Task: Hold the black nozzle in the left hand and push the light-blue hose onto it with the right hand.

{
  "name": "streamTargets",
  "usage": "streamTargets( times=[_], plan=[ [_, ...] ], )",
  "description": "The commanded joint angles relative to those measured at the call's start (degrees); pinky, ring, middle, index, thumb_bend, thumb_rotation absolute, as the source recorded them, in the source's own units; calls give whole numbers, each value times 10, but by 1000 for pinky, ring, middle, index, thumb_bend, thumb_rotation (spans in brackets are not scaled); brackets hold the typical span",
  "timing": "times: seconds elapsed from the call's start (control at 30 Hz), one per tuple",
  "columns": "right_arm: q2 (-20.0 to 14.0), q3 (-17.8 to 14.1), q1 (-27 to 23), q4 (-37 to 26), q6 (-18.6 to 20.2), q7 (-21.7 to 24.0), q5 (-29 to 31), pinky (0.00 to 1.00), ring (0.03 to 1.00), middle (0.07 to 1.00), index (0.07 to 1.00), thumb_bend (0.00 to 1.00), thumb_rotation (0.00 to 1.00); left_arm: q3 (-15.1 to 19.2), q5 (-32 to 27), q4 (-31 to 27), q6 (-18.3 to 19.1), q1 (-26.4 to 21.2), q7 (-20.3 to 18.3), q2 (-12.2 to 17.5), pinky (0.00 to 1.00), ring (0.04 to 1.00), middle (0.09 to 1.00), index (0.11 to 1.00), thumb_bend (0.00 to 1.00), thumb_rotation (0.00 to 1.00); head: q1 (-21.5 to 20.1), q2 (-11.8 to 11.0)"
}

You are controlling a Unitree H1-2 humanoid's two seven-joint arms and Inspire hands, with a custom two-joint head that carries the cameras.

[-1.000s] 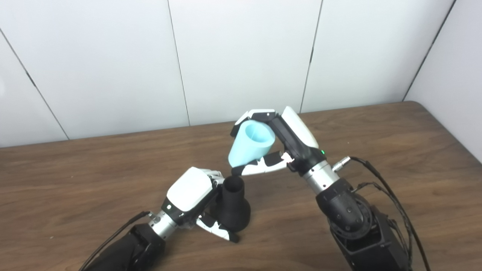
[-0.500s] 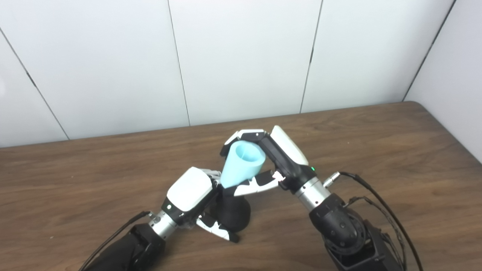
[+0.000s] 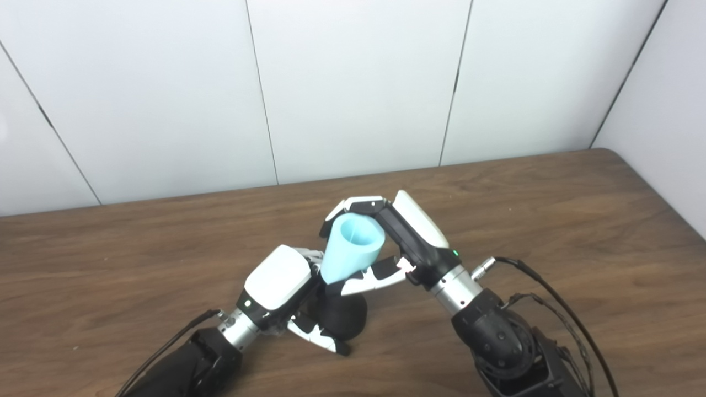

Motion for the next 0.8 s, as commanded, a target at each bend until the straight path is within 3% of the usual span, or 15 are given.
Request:
streamTargets(
  times=[0.0, 0.13, 0.2, 0.3, 0.5, 0.77],
  plan=[
    [8, 7, -14, -9, -40, -2, -4, 209, 445, 457, 524, 516, 0, -41, -20, 88, -9, 147, 5, 3, 466, 564, 555, 488, 513, 44, 0, 1],
    [5, 12, -13, -9, -46, -1, -17, 167, 444, 443, 534, 515, 0, -38, -23, 83, -9, 150, 0, 4, 465, 566, 550, 488, 514, 44, 1, 2],
    [2, 16, -13, -5, -55, -4, -27, 136, 245, 436, 537, 517, 0, -38, -22, 82, -9, 150, 1, 4, 463, 565, 550, 488, 514, 44, 1, 2],
    [-3, 23, -14, 2, -70, -7, -54, 97, 150, 465, 491, 527, 0, -35, -17, 79, -9, 152, 0, 3, 457, 560, 544, 488, 514, 44, 1, 3],
    [-13, 37, -20, 9, -87, -5, -114, 127, 200, 476, 484, 527, 0, -27, -14, 74, -9, 156, -6, 2, 463, 563, 545, 488, 515, 44, 1, 3],
    [-22, 49, -28, 15, -117, -28, -195, 101, 151, 469, 482, 529, 0, -24, -14, 77, -9, 156, -15, -1, 466, 567, 546, 488, 514, 44, 4, 1]
  ],
)
